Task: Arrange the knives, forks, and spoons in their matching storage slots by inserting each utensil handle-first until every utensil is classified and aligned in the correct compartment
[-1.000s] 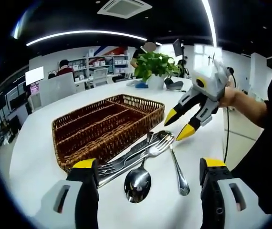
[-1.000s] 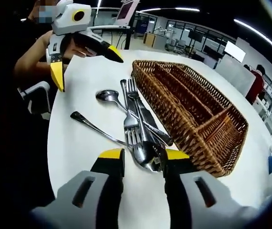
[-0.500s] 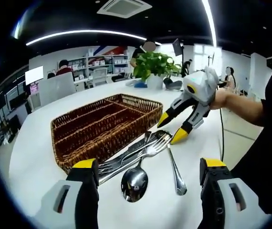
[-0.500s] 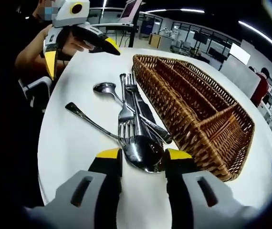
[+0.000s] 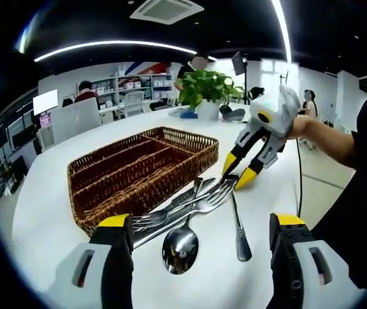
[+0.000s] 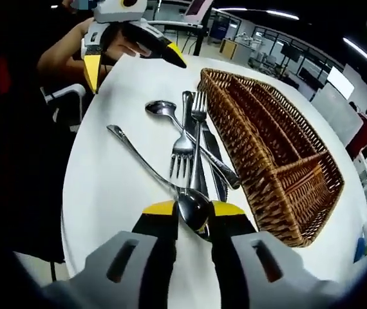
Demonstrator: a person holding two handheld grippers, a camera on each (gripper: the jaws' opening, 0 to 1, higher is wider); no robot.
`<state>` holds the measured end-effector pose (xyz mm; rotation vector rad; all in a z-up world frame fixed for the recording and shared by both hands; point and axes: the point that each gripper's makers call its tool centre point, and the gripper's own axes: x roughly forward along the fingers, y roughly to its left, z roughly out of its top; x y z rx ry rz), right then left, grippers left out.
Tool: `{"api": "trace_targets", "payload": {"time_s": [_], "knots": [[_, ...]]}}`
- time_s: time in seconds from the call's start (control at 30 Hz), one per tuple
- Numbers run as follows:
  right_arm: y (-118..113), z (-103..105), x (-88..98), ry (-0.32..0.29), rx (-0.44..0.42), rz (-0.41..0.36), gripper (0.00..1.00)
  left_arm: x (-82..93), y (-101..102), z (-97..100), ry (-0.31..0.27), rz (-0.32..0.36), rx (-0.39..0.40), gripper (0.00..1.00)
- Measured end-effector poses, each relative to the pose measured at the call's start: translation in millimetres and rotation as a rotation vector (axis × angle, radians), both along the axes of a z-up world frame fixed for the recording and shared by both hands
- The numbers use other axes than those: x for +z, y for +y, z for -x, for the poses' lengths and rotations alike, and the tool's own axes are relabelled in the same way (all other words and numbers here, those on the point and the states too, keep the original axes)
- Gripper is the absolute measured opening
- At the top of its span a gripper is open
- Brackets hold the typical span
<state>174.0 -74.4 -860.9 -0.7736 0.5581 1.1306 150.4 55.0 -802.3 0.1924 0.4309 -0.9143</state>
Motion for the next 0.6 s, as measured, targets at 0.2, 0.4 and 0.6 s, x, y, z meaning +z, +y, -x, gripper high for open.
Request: {"api": "trace_targets", "payload": {"time_s": [0.2,0.4,0.6], "knots": [[-4,4,3.4,-0.027,0.057,0.051,0.10,0.7,0,0.5,-0.002,0.000,0.000,0.89],[-7,0,5.6,-0.064,0.105,0.084,0.06,2.8,1,0.4,-0.009,-0.001,0.003,0.89],[-10,-6,7.9,-0.094,0.142,0.114,0.02,3.3,3,0.0,-0.011,-0.003,0.008,0.89]]}}
